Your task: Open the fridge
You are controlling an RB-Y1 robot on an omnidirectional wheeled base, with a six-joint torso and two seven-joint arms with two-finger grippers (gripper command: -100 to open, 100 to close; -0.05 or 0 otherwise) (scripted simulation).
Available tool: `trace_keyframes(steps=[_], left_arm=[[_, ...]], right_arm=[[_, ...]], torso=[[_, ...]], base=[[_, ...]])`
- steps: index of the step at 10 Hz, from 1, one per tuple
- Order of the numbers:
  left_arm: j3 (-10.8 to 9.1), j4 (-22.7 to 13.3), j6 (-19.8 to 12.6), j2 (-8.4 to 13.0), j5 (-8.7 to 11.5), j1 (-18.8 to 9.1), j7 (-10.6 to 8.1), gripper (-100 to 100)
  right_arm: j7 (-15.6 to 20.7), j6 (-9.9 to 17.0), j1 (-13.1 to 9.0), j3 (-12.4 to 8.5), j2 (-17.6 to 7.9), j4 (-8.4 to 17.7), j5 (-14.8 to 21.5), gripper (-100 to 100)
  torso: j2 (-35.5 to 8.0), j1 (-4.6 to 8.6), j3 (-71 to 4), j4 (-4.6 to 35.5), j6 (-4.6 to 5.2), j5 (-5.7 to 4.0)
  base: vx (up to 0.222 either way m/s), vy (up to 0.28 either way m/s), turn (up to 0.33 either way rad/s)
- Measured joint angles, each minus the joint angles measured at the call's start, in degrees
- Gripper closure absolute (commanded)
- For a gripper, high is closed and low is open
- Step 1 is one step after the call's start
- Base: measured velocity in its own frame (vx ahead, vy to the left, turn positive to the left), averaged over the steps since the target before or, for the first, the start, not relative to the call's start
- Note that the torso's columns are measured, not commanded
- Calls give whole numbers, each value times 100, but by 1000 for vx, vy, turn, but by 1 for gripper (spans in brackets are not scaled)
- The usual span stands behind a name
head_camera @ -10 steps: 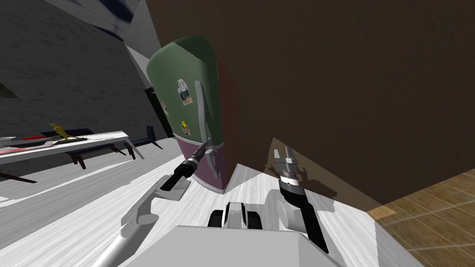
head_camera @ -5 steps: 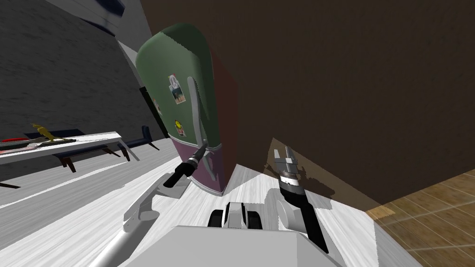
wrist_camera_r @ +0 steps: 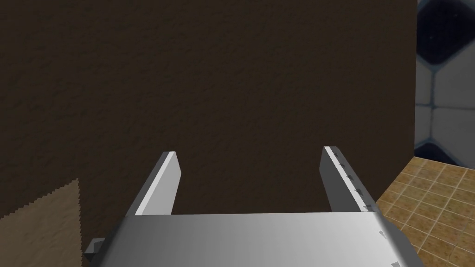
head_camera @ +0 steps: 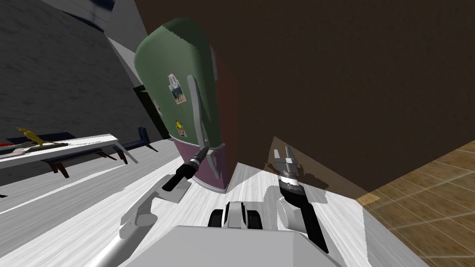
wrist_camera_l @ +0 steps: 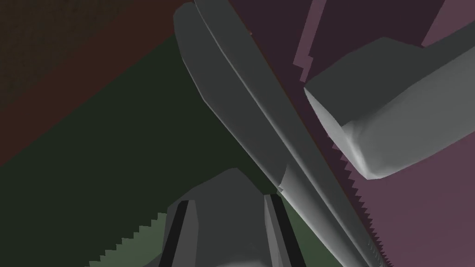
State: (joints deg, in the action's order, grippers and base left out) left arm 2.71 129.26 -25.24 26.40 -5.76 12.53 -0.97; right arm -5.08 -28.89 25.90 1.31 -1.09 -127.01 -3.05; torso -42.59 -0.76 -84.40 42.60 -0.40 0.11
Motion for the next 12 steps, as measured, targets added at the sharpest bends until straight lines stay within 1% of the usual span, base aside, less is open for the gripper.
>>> trace_keyframes(steps=[1,2,3,4,6,8,9,10,11,12], left_arm=[[92,46,37,33,14,34,9,100],[198,143,55,125,76,102,8,100],[299,255,97,211,124,183,9,100],[363,281,144,243,135,232,19,100],[498,426,220,382,202,343,28,100],[618,592,239,466,241,431,38,100],[675,691,308,572,300,524,31,100],[731,733,336,607,319,548,33,100],[774,806,366,659,340,589,38,100],[799,815,376,670,347,606,40,100]], right_arm=[[0,0,0,0,0,0,0,0],[0,0,-1,-1,-1,0,0,0],[0,0,-1,-1,-1,0,0,0],[0,0,0,0,0,0,0,0],[0,0,0,0,0,0,0,0],[0,0,1,0,0,0,0,0],[0,0,1,0,0,0,0,0],[0,0,1,0,0,0,0,0],[0,0,1,-1,0,0,0,0],[0,0,2,1,1,0,0,0]], torso=[[10,-1,-9,-1,-2,-3],[19,-25,-17,7,-6,-4],[22,-17,-20,6,-7,-4],[63,24,-44,1,-6,-15],[60,24,-47,-5,11,-15],[50,27,-39,-1,13,-17],[42,24,-33,-5,15,-11],[52,42,-38,-4,16,-15],[27,36,-24,-8,22,-12],[56,88,-35,-20,29,-19]], base=[[-230,349,-84],[-272,354,-101],[-206,235,-39],[-149,232,-28],[-187,245,-59],[-146,269,-68],[-139,216,-34],[-196,263,-45],[-111,134,-32],[-106,185,-52]])
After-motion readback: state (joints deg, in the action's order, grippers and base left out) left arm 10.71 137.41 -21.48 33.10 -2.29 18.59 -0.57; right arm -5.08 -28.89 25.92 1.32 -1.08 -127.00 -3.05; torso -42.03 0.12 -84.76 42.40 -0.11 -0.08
